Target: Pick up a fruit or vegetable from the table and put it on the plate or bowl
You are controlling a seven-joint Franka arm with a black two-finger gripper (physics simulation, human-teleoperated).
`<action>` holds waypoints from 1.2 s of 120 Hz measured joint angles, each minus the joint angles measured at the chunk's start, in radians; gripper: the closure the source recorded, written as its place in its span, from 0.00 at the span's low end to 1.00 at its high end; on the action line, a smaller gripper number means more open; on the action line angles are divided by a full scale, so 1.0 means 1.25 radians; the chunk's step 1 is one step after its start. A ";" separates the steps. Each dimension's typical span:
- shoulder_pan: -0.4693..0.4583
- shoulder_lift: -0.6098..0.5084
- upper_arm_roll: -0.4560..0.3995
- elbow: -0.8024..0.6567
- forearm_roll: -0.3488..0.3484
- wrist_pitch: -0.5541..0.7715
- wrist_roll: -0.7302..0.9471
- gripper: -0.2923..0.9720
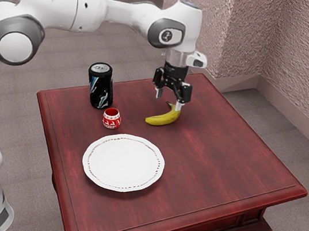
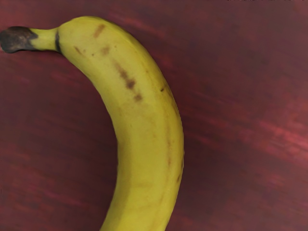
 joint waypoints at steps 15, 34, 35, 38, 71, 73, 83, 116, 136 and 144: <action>0.006 0.026 0.001 0.005 0.008 0.010 -0.017 0.23; 0.006 0.054 0.001 0.009 0.013 0.022 -0.034 0.23; 0.007 0.056 0.001 0.009 0.014 0.022 -0.035 0.23; 0.006 0.060 0.001 0.011 0.016 0.023 -0.037 0.23; 0.005 0.084 0.000 0.018 0.034 0.046 -0.060 0.23; 0.005 0.085 0.000 0.018 0.035 0.047 -0.061 0.23; 0.005 0.092 0.000 0.018 0.039 0.054 -0.067 0.23; 0.005 0.105 -0.001 0.018 0.042 0.067 -0.081 0.23; 0.005 0.106 -0.001 0.018 0.043 0.071 -0.087 0.23; 0.006 0.109 -0.001 0.018 0.042 0.072 -0.089 0.23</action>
